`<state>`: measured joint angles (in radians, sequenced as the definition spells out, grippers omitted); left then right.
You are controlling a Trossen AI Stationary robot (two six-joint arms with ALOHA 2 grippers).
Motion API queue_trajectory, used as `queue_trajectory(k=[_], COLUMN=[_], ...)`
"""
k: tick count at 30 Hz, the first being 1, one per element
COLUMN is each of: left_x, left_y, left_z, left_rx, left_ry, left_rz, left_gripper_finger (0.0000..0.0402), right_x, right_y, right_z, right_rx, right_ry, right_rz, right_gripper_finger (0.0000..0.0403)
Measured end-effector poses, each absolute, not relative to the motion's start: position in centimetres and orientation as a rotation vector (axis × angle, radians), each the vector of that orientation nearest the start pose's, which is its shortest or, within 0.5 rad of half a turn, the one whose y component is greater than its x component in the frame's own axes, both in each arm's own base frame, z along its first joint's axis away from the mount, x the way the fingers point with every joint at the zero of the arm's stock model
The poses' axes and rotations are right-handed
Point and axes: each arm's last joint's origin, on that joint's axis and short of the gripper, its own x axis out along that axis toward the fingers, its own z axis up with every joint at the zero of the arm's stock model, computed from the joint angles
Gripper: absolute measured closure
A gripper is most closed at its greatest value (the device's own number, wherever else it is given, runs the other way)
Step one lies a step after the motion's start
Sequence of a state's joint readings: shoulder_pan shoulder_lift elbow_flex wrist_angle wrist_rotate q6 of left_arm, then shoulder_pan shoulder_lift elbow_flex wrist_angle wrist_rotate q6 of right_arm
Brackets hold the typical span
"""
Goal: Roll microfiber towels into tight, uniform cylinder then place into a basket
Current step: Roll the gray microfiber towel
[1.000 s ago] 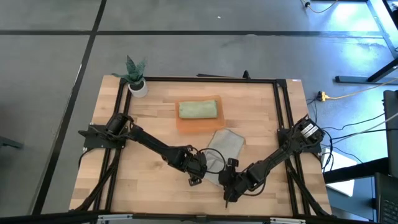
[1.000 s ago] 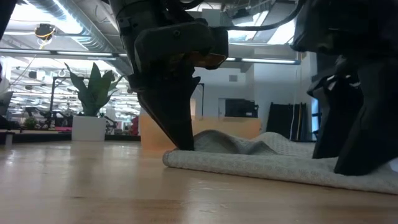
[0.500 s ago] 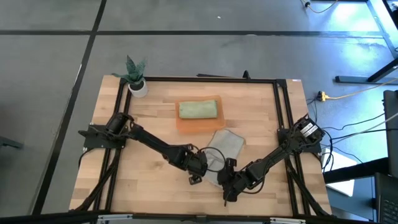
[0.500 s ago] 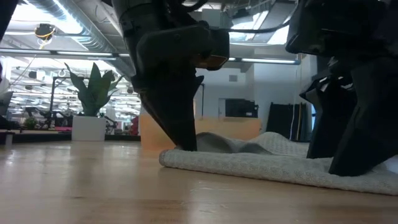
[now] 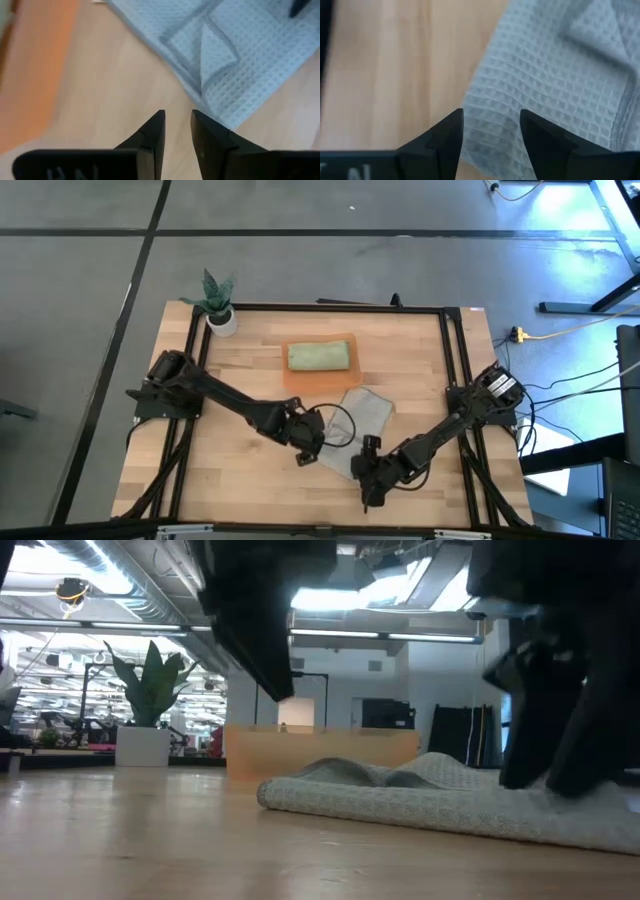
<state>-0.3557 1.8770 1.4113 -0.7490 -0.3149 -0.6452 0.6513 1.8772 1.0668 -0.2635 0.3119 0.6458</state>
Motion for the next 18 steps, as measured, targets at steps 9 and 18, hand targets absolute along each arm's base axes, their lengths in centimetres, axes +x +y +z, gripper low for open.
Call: queue_trajectory(k=[9,18], left_x=[34.2,33.7], left_y=[-13.4,-14.6], left_z=[23.4,23.6], left_rx=[-0.141,-0.122], left_ry=[1.025,1.02], left_rz=[0.327,0.295], left_gripper_finger=[0.0319,0.0319], right_x=[29.2,27.6], right_y=[22.5,22.9], right_z=[15.2,14.1], right_rx=[0.012,-0.09], right_ry=[0.931,0.912], right_rz=[0.077,0.035], right_gripper_finger=[0.0206,0.0206])
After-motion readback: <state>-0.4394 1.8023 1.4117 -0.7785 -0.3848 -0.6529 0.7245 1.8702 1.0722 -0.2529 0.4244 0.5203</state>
